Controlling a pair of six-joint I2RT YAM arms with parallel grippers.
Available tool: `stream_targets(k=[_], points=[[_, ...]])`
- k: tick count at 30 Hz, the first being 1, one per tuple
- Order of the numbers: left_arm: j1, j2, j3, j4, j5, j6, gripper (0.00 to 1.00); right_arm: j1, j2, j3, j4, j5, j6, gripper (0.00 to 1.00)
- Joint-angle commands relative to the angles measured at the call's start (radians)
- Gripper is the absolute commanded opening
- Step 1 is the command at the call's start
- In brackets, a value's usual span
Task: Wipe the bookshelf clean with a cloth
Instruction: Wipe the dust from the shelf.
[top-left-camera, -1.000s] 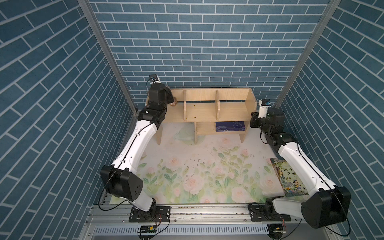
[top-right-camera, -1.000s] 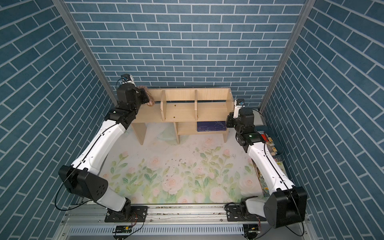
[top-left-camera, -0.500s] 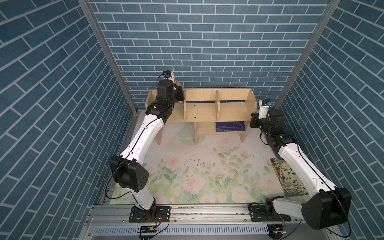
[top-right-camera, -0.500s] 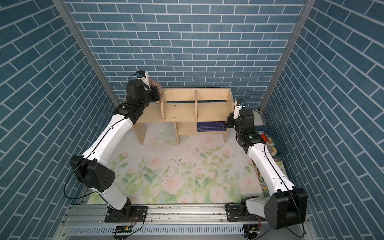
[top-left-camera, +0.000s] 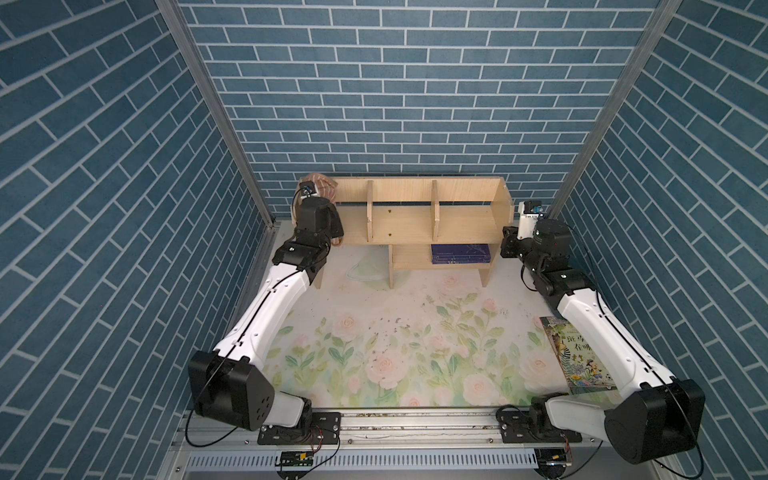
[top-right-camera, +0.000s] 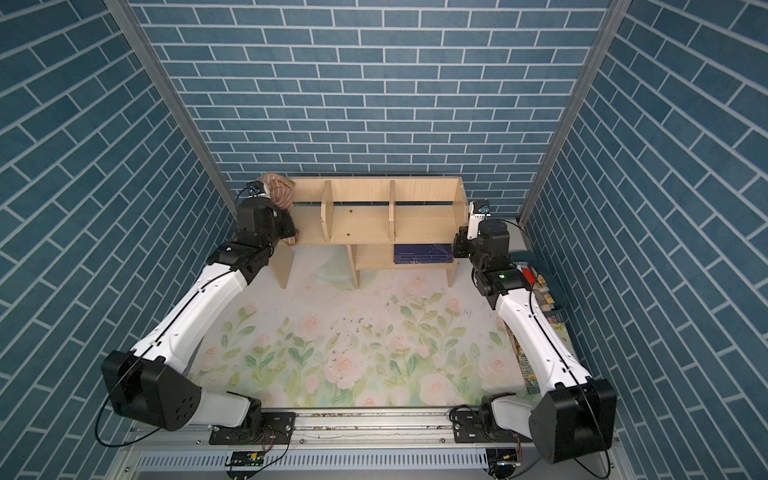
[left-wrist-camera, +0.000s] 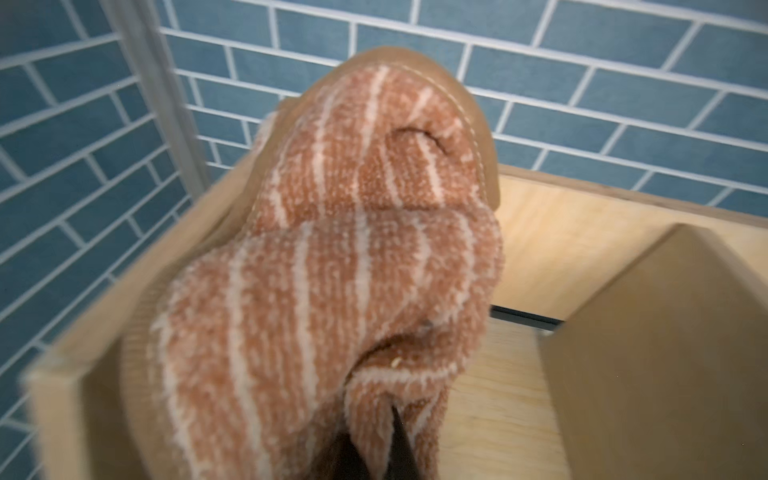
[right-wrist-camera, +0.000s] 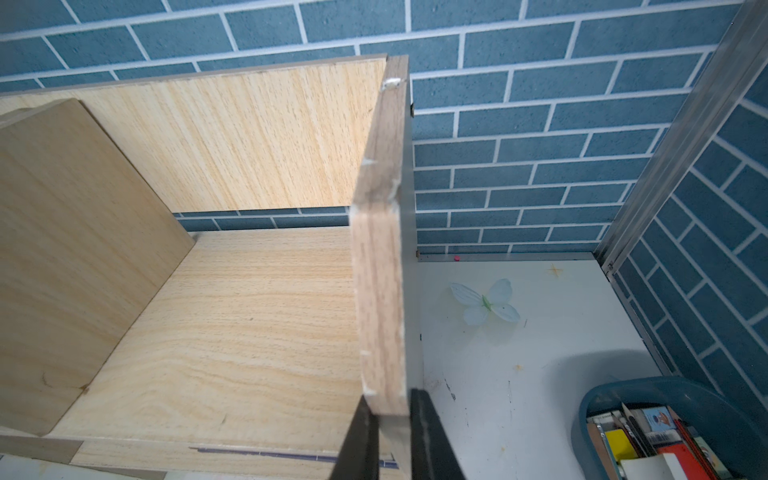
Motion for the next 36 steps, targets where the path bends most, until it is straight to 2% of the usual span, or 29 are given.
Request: stream_targets(k=[1, 5, 10, 14, 18, 22, 26, 30, 36], points=[[0.009, -0.009, 0.015, 0.005, -0.066, 0.013, 0.00, 0.027, -0.014, -0.029, -0.047, -0.109, 0.073, 0.00], [0.007, 0.019, 0.097, 0.002, -0.003, 0.001, 0.00, 0.027, -0.006, -0.014, -0.058, -0.109, 0.073, 0.00], [-0.022, 0.045, 0.167, 0.055, 0.138, 0.020, 0.00, 0.026, -0.001, 0.015, -0.077, -0.109, 0.070, 0.00], [-0.062, 0.073, 0.161, 0.037, 0.096, 0.030, 0.00, 0.026, -0.003, 0.012, -0.077, -0.109, 0.070, 0.00], [-0.083, 0.061, 0.040, 0.045, 0.077, 0.022, 0.00, 0.027, -0.004, -0.004, -0.069, -0.109, 0.071, 0.00], [-0.123, 0.029, -0.099, 0.093, 0.106, 0.031, 0.00, 0.027, -0.001, -0.012, -0.061, -0.109, 0.073, 0.00], [-0.141, 0.009, -0.160, 0.098, 0.110, 0.014, 0.00, 0.027, -0.001, -0.015, -0.057, -0.109, 0.077, 0.00], [-0.117, 0.024, -0.092, 0.023, -0.028, 0.016, 0.00, 0.027, -0.004, -0.011, -0.064, -0.109, 0.077, 0.00], [0.015, 0.047, 0.026, -0.056, -0.060, 0.009, 0.00, 0.027, -0.016, -0.011, -0.072, -0.109, 0.071, 0.00]])
